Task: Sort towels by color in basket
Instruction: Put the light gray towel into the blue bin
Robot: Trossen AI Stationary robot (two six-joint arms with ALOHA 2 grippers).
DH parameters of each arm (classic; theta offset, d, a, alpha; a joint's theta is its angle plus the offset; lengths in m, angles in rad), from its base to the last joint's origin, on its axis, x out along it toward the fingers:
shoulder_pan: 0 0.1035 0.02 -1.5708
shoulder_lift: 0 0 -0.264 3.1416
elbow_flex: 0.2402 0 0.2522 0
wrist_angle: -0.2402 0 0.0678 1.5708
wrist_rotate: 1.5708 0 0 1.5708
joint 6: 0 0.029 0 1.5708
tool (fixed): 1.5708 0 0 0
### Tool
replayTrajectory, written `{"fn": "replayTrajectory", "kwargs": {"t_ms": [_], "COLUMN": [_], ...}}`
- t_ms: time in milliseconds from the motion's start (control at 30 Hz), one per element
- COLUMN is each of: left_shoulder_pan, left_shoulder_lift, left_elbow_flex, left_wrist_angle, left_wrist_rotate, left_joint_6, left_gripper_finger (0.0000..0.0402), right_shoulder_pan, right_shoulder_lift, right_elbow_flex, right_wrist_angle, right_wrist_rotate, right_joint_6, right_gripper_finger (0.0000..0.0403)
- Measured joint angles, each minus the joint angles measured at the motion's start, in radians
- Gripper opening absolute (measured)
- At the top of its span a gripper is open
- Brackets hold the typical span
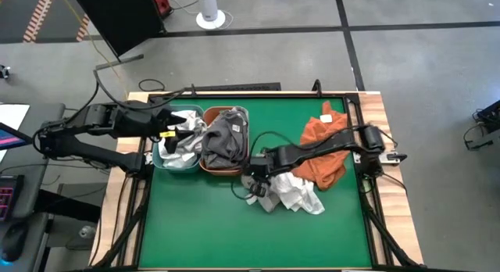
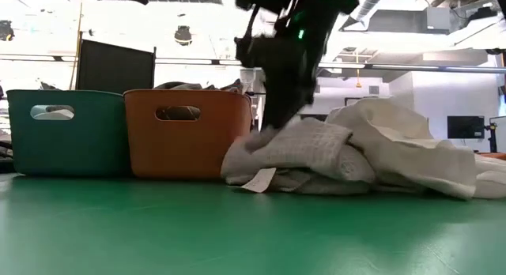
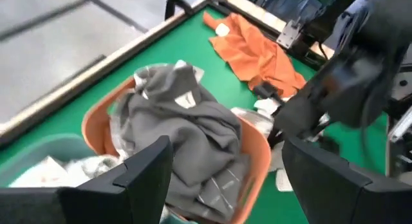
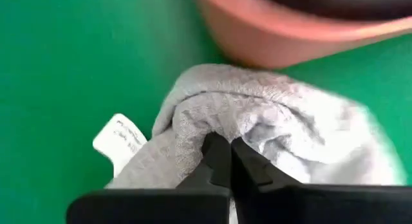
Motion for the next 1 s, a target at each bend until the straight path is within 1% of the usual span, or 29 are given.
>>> {"fn": "replayTrajectory", "kwargs": {"t_ms": [100,167,267,367,533,667,800,1000], "left_shoulder_pan": [0.000,0.000,0.000,0.001,0.001,0.025,0.051,0.082], "left_shoulder_lift": [0.005,0.019,0.050,0.101,0.220,0.317,0.408,0.529], "left_elbow_flex": [0.000,0.000,0.000,0.000,0.000,0.000,0.000,0.000], "left_wrist_angle": [0.021,0.041,0.095,0.185,0.356,0.490,0.595,0.816], "left_wrist_rotate": [-0.026,-0.065,-0.124,-0.135,-0.112,-0.024,0.000,0.005], "left_joint_6": [0.058,0.094,0.135,0.181,0.256,0.290,0.290,0.352], "left_gripper_finger": [0.0281,0.0281,0.0281,0.0281,0.0281,0.0281,0.0281,0.0281], "right_shoulder_pan": [-0.016,-0.026,-0.050,-0.093,-0.165,-0.212,-0.247,-0.253], "right_shoulder_lift": [-0.088,-0.149,-0.245,-0.330,-0.437,-0.479,-0.502,-0.500], "right_elbow_flex": [0.000,0.000,0.001,0.001,0.003,0.003,0.003,0.003], "right_wrist_angle": [-0.032,-0.033,-0.007,0.052,0.198,0.261,0.331,0.406], "right_wrist_rotate": [0.008,0.009,0.006,0.006,-0.011,-0.017,-0.017,-0.135], "right_joint_6": [-0.078,-0.144,-0.202,-0.246,-0.360,-0.396,-0.401,-0.416], "right_gripper_finger": [0.0018,0.0017,0.0016,0.0016,0.0016,0.0017,0.0019,0.0019]}}
